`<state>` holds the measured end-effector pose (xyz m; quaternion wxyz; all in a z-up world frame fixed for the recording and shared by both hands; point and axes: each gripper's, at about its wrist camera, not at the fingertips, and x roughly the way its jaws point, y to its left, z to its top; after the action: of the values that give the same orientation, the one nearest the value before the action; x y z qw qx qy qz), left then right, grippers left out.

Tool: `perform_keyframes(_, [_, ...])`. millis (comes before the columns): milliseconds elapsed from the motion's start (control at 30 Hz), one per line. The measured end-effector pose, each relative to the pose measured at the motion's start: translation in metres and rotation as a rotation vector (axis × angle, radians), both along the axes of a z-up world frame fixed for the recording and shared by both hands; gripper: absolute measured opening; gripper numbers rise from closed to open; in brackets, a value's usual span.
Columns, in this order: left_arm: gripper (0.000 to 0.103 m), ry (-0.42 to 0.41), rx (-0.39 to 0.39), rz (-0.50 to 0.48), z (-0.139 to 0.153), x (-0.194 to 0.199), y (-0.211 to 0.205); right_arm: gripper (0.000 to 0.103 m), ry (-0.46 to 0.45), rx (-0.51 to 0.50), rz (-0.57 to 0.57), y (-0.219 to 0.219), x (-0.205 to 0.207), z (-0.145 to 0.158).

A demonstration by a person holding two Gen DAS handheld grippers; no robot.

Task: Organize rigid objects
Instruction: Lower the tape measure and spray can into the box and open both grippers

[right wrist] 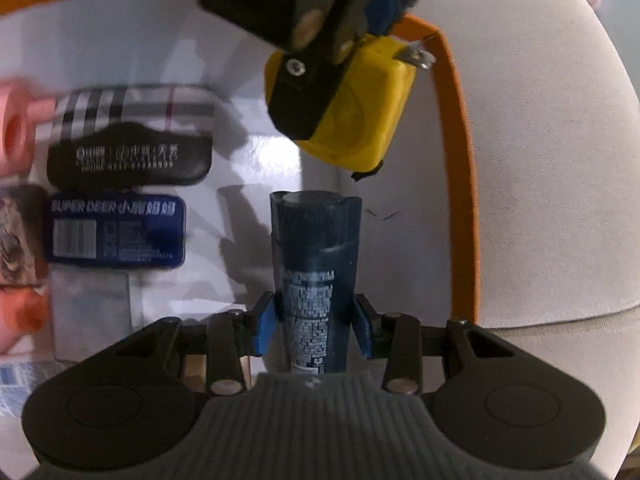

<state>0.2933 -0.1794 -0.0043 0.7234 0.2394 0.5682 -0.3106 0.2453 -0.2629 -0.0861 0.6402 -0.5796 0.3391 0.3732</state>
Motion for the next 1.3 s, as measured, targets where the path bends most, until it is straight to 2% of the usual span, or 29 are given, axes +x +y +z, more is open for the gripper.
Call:
perform_keyframes(200, [0.022, 0.008, 0.05, -0.035, -0.011, -0.003, -0.013, 0.042, -0.029, -0.01, 0.026, -0.011, -0.007, -0.009])
perform_keyframes(400, [0.022, 0.01, 0.067, -0.061, -0.016, -0.007, -0.023, 0.043, -0.039, 0.046, -0.032, -0.028, -0.012, -0.003])
perform_keyframes(600, [0.022, -0.017, 0.118, -0.161, -0.023, -0.013, -0.029, 0.046, -0.029, 0.227, -0.197, -0.038, -0.023, 0.029])
perform_keyframes(733, [0.022, -0.029, 0.244, -0.263, -0.04, -0.02, -0.036, 0.048, -0.037, 0.359, -0.344, -0.054, -0.03, 0.044])
perform_keyframes(867, [0.022, -0.026, 0.327, -0.288, -0.057, -0.018, -0.043, 0.048, -0.028, 0.446, -0.423, -0.062, -0.032, 0.056])
perform_keyframes(967, [0.022, -0.028, 0.357, -0.288, -0.066, -0.016, -0.045, 0.048, -0.029, 0.456, -0.427, -0.06, -0.033, 0.061])
perform_keyframes(1033, [0.027, -0.044, 0.372, -0.287, -0.071, -0.017, -0.047, 0.048, -0.036, 0.45, -0.426, -0.057, -0.031, 0.061])
perform_keyframes(1167, [0.036, -0.073, 0.353, -0.276, -0.074, -0.019, -0.046, 0.049, -0.043, 0.445, -0.425, -0.055, -0.037, 0.065])
perform_keyframes(1300, [0.038, -0.092, 0.326, -0.28, -0.061, -0.02, -0.043, 0.049, -0.045, 0.438, -0.423, -0.051, -0.038, 0.063])
